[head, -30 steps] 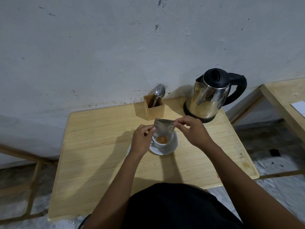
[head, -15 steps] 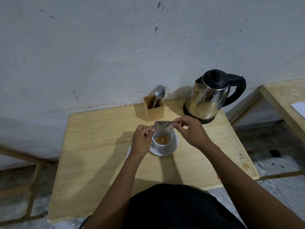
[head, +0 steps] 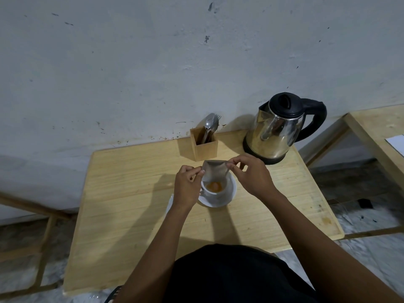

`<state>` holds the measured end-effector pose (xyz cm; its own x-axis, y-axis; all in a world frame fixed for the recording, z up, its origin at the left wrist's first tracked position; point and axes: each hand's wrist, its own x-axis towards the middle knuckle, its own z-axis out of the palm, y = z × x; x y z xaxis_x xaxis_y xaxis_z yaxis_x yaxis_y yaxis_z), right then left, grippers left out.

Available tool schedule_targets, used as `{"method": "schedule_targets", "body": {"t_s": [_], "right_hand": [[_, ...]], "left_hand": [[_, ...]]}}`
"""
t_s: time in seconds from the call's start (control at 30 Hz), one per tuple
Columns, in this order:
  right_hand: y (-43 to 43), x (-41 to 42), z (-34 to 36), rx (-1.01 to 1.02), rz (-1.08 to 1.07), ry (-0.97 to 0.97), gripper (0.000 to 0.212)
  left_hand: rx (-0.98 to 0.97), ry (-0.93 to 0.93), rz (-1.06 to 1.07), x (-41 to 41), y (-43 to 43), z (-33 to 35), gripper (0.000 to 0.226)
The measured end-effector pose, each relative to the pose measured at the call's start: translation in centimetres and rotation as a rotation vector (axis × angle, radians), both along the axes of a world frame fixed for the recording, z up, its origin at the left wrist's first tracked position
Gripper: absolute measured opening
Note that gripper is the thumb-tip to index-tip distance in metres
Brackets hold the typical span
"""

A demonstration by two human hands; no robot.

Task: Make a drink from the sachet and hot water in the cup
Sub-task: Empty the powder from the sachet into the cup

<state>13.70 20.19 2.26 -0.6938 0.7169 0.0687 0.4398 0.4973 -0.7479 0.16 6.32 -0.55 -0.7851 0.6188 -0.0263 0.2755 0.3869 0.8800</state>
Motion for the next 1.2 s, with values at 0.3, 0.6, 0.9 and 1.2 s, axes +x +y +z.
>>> {"method": "schedule_targets", "body": {"t_s": [0.3,0.6,0.9,1.2], "right_hand": [[-0.27,0.12,-0.01,-0.030,0.038,0.048,0.006],[-0.85,0.39,0.11,-0.007,0.002,0.021,0.008],[-0.11,0.46,0.34,-0.137,0.002,0.034,0.004],[-0.46,-0.05,0.76,0.013,0.001,-0.068,0.004]], "left_hand": [[-0.006,-0.004,0.010,-0.04,-0.21,0.06,0.022],[-0.017,-0.007,-0.002,-0.01,-0.09,-0.05,0.025],[0.001,0.002,-0.007,0.01,-0.07,0.03,0.024],[0.009,0.004,-0.010,0.35,-0.12,0.37,0.022]]}}
